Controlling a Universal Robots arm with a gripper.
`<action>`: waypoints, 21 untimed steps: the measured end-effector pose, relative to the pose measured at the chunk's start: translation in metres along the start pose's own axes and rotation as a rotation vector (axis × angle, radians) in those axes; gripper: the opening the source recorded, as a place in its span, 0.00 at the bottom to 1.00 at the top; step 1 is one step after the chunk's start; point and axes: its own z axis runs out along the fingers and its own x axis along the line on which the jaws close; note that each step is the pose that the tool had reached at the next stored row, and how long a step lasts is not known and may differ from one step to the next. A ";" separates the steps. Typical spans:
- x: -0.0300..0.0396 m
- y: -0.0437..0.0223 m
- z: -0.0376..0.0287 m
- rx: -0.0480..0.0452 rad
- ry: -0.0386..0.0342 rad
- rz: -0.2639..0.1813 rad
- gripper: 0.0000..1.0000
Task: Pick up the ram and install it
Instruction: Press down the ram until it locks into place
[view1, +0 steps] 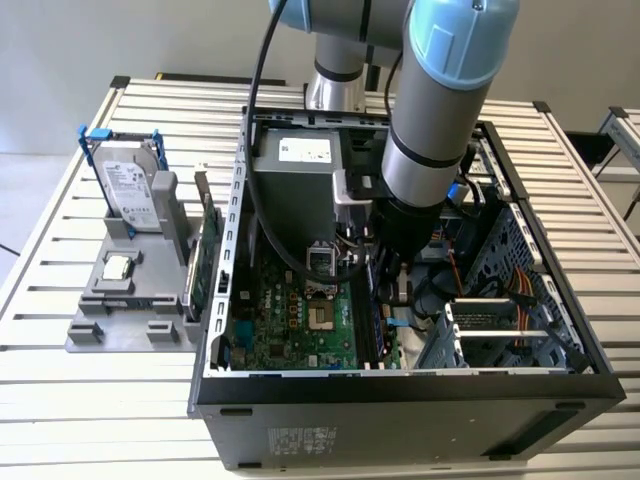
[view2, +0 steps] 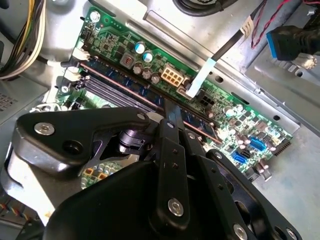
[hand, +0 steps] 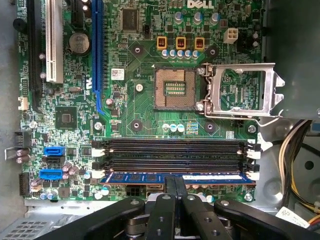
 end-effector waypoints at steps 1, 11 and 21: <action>0.0000 0.0000 0.0007 0.0000 0.0000 0.000 0.00; -0.0003 0.0000 0.0076 -0.0002 0.0005 0.000 0.00; -0.0006 0.0001 0.0119 -0.0002 0.0003 0.000 0.00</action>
